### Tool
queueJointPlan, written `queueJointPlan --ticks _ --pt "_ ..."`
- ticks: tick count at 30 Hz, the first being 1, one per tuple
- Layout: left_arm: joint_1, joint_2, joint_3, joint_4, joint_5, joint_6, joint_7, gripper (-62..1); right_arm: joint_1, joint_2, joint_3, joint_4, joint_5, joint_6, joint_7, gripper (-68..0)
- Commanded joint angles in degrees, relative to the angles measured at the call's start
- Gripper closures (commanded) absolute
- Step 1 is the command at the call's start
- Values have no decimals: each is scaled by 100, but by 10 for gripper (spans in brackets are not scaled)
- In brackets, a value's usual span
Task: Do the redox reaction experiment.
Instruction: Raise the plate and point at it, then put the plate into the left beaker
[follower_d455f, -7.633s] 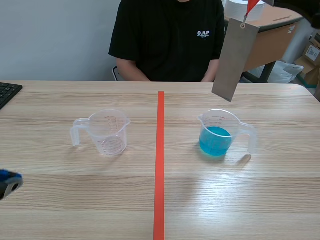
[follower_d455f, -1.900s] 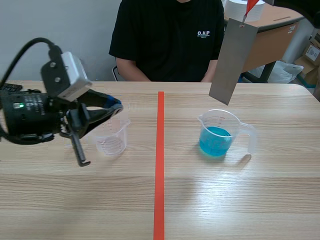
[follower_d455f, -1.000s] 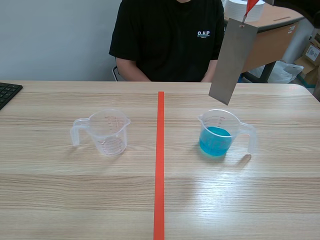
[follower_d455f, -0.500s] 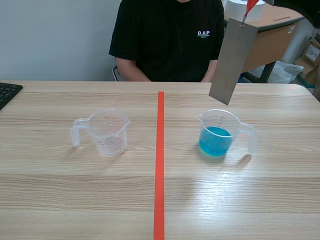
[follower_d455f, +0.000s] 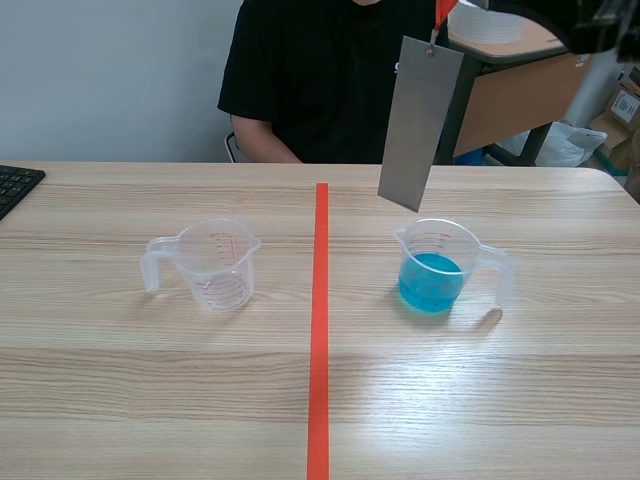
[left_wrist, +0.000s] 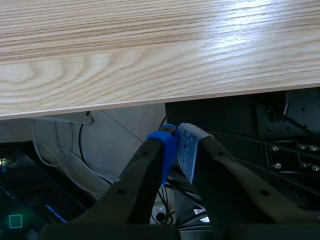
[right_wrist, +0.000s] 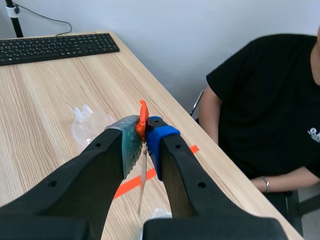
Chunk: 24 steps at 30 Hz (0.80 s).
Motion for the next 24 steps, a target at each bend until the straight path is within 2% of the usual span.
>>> queueJointPlan --ticks 1,15,24 --pt "59 28 -11 116 -24 -15 -85 -47 212 39 -81 52 20 33 127 -17" --pt "59 28 -11 116 -22 -15 -83 -47 1058 -815 -1246 -20 -656 33 131 -17" --pt "59 28 -11 116 -22 -15 -85 -47 1615 -1447 -2020 -487 -979 33 131 -17"
